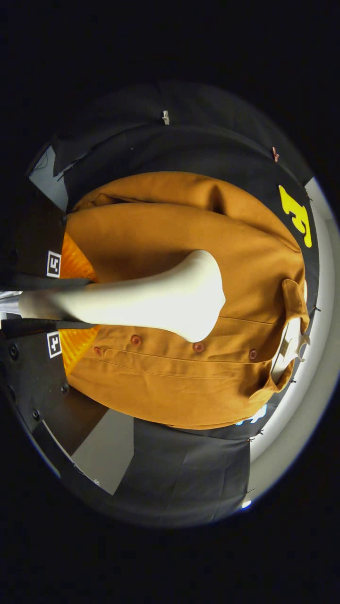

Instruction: Iron the clothes twice with a garment steamer, once on the left side and once on the right side.

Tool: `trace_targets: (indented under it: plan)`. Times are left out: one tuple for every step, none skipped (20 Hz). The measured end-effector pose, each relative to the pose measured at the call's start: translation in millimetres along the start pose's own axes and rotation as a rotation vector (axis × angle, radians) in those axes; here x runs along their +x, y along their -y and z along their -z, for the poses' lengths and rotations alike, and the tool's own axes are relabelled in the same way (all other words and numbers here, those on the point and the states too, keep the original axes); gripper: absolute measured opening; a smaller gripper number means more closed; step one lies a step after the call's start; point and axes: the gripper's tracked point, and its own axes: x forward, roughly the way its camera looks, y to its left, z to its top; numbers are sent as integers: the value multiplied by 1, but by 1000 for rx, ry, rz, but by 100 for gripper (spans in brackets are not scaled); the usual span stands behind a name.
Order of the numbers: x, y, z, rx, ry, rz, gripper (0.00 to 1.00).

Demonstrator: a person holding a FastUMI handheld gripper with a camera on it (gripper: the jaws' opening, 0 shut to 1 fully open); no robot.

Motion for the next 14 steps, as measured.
trace_targets:
  plan:
    - [0,1,12,0,-16,-1,27]
    - [-1,2,22,1,-30,-1,26]
    - [-1,1,33,0,-48,-1,27]
    - [-2,1,42,-1,-60,-1,27]
    - [-3,2,51,-6,-70,-2,27]
    - [-4,2,59,-14,-79,-3,27]
    - [-5,2,66,-20,-85,-4,27]
    - [-7,2,72,-24,-92,-5,27]
    - [-7,2,78,-25,-104,-7,27]
    - [-8,2,83,-22,-113,-8,27]
    - [-10,1,87,-17,-117,-7,27]
    - [-12,1,89,-16,-120,-6,27]
    - [-10,1,89,-16,-125,-9,27]
    - [-11,1,89,-8,-126,-15,27]
